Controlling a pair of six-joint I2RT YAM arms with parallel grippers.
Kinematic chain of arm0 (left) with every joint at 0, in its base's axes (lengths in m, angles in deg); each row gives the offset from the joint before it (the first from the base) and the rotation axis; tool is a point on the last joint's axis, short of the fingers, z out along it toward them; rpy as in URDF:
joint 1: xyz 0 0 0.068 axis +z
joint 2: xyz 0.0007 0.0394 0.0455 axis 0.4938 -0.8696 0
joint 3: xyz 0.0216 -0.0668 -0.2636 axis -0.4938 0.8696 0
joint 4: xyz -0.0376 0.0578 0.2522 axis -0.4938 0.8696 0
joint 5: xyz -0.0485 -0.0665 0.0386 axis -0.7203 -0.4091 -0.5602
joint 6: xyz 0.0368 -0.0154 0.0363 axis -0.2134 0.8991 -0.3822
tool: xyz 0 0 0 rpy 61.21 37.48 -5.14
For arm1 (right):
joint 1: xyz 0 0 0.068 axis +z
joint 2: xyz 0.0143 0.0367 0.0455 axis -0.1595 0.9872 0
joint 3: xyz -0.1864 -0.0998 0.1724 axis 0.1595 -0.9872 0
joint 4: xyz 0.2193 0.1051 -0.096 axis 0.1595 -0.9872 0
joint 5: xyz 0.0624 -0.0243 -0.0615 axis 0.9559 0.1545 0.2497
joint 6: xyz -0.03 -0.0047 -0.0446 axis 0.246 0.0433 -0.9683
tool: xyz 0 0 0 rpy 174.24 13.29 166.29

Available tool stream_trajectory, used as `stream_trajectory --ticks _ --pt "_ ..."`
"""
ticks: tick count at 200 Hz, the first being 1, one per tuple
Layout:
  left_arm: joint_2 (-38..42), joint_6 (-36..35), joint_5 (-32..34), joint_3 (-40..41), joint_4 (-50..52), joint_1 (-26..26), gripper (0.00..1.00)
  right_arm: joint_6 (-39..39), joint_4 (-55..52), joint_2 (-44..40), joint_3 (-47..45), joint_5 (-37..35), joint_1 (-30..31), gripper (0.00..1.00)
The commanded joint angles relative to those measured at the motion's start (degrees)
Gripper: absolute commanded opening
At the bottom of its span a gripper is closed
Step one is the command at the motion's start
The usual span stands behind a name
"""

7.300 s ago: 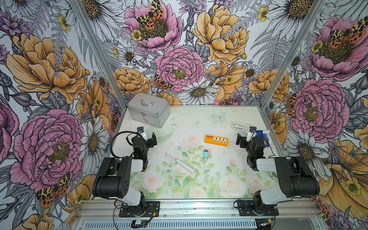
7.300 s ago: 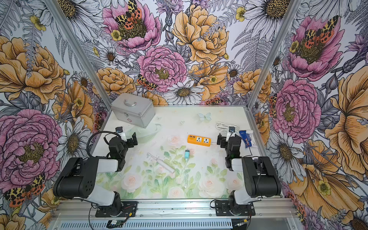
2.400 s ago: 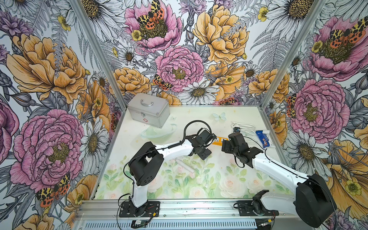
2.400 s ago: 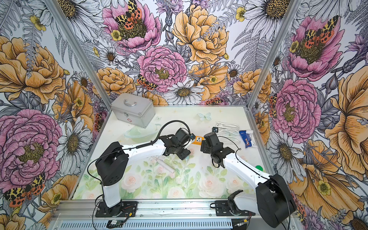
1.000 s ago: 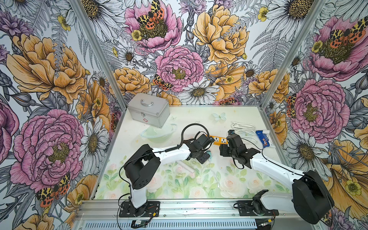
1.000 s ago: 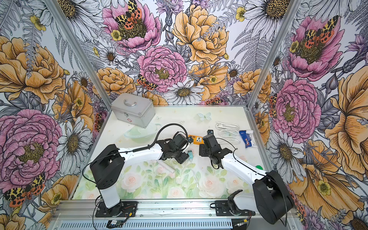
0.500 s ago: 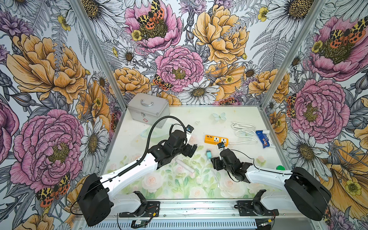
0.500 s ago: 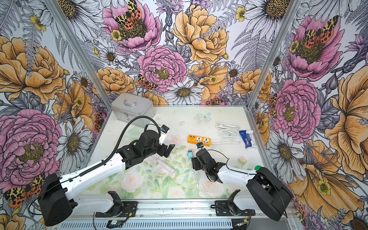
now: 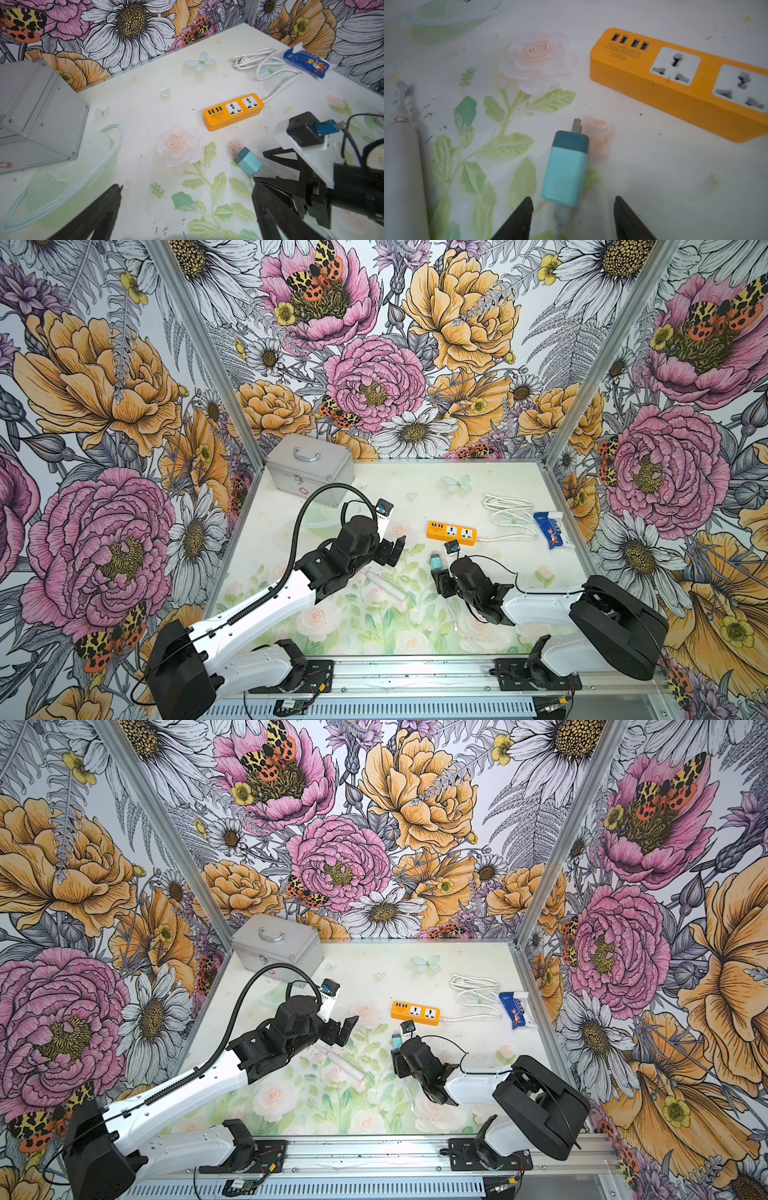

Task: Charge the electric toothbrush
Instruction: Pick up the plug from the center of the board.

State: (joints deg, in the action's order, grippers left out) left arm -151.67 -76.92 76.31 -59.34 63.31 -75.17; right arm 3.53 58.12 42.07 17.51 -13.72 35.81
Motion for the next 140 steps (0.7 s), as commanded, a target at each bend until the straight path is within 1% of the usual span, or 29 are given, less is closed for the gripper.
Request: stream_trajectory --ticks 1,48,58,68,92,108,125,140 --pt "1.7 0.8 1.6 0.8 -1.5 0.7 0.99 -1.0 3.0 2.0 2.1 -2.2 0.2 0.61" --pt "2.6 1.3 1.9 1.4 -1.6 0.9 0.98 -2.0 4.4 4.7 3.8 -2.3 0.1 0.54" --pt "2.7 1.3 1.7 1.7 -1.7 0.9 0.99 -2.1 3.9 5.2 4.3 -2.5 0.1 0.48" --pt "2.8 1.5 1.9 1.9 -1.8 1.1 0.99 -2.5 3.2 5.6 4.7 -2.3 0.1 0.37" --pt "2.6 1.4 1.3 1.9 -1.8 1.2 0.99 -2.9 0.3 5.9 5.9 -2.1 0.1 0.17" --pt "2.4 1.3 1.2 1.9 -1.9 1.4 0.99 -3.3 -2.9 4.8 6.8 -2.4 0.1 0.00" --pt "1.9 1.4 0.7 1.8 -2.0 1.6 0.99 -4.8 -9.1 2.2 9.0 -2.0 0.1 0.00" --pt "1.3 1.8 0.7 1.8 -2.2 1.6 0.99 -7.9 -17.2 -0.6 12.4 -2.0 0.1 0.00"
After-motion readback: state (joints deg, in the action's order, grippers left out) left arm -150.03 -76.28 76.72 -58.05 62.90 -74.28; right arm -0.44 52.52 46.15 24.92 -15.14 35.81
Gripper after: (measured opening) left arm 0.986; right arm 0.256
